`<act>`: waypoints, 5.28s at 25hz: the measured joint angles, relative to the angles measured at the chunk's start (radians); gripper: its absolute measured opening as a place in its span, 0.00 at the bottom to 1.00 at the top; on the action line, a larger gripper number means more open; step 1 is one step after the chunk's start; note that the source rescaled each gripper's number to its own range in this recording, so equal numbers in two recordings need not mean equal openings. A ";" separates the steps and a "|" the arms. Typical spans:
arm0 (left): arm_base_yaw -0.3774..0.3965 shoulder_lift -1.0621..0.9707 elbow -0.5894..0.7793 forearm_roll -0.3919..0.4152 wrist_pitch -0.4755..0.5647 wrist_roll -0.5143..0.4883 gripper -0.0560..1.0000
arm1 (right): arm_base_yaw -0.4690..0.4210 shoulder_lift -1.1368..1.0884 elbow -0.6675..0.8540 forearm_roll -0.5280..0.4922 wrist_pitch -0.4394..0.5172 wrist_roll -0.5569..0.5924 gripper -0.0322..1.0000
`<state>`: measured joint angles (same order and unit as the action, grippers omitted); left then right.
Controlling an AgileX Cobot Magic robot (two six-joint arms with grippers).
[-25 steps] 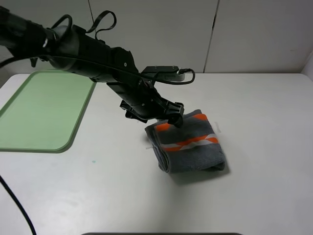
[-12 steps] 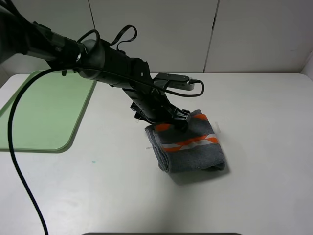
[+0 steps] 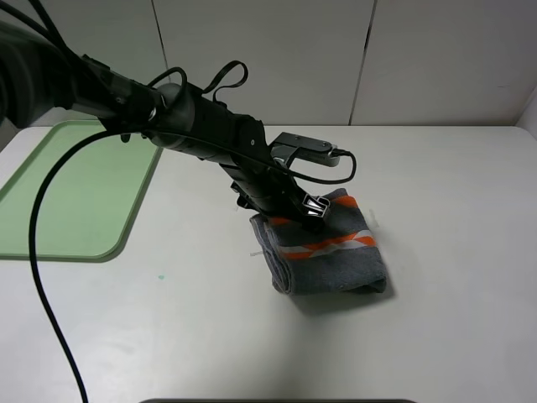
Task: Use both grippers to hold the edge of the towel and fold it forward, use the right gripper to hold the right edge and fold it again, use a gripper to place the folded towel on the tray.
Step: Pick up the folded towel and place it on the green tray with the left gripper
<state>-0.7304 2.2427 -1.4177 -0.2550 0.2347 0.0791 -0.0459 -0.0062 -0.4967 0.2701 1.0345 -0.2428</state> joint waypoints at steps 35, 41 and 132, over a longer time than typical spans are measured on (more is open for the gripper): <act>0.033 -0.033 -0.008 0.009 0.118 0.007 0.30 | 0.000 0.000 0.000 0.004 0.000 0.000 1.00; 0.144 -0.090 -0.008 0.089 0.194 0.008 0.30 | 0.000 0.000 0.000 0.005 0.000 0.000 1.00; 0.910 -0.330 -0.008 0.301 0.546 0.092 1.00 | 0.000 0.000 0.000 0.007 -0.001 0.000 1.00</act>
<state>0.1797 1.9127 -1.4258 0.0457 0.7807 0.1711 -0.0459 -0.0062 -0.4967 0.2772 1.0335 -0.2428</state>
